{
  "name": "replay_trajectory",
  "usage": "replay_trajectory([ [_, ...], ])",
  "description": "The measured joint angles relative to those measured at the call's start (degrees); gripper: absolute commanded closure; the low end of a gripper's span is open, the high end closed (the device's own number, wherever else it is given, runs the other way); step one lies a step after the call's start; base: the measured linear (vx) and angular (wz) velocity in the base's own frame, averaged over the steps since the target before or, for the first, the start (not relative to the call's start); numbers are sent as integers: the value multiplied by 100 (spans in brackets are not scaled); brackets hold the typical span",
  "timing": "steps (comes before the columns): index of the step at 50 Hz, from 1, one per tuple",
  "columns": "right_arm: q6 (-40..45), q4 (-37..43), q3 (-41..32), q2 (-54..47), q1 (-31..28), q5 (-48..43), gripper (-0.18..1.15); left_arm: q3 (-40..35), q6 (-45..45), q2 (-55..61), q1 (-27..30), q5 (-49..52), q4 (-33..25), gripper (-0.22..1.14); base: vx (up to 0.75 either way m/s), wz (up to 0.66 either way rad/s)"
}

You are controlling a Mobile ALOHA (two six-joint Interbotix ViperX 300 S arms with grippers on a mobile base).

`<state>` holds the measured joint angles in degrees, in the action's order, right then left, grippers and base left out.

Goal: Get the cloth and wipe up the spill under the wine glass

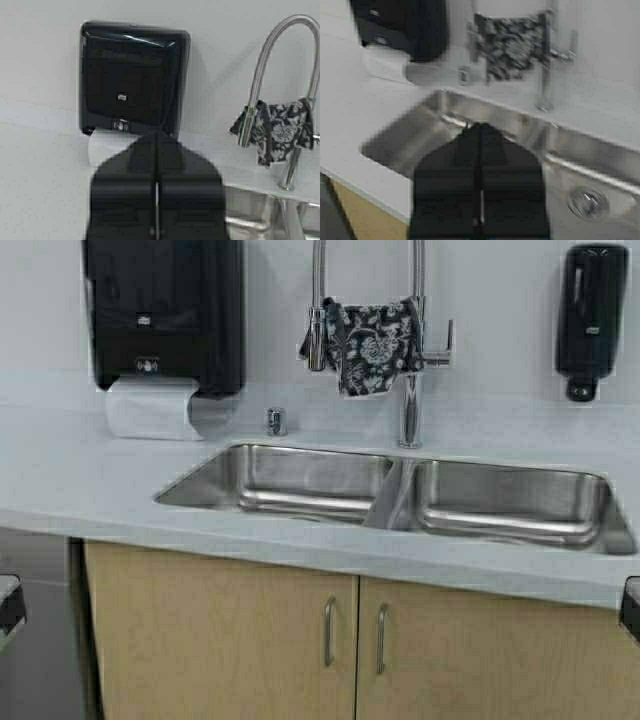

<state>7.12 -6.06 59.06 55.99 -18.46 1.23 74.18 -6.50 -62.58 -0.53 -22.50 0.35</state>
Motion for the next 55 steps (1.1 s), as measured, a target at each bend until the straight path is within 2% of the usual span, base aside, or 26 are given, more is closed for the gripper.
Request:
replay_trajectory([
  [15, 0, -9, -642, -1362, -149, -396, 92, 70, 114, -237, -9, 176, -9, 89, 26, -2],
  [41, 0, -18, -729, -4430, -677, -2619, 90, 167, 158, -677, -9, 369, 0, 89, 23, -3],
  [46, 0, -18, -756, -4983, -826, -3076, 84, 229, 158, -826, -9, 396, -9, 89, 20, -3],
  [55, 9, -18, -967, -5827, -993, -3762, 63, 264, 158, -923, 0, 422, -9, 89, 19, -3],
])
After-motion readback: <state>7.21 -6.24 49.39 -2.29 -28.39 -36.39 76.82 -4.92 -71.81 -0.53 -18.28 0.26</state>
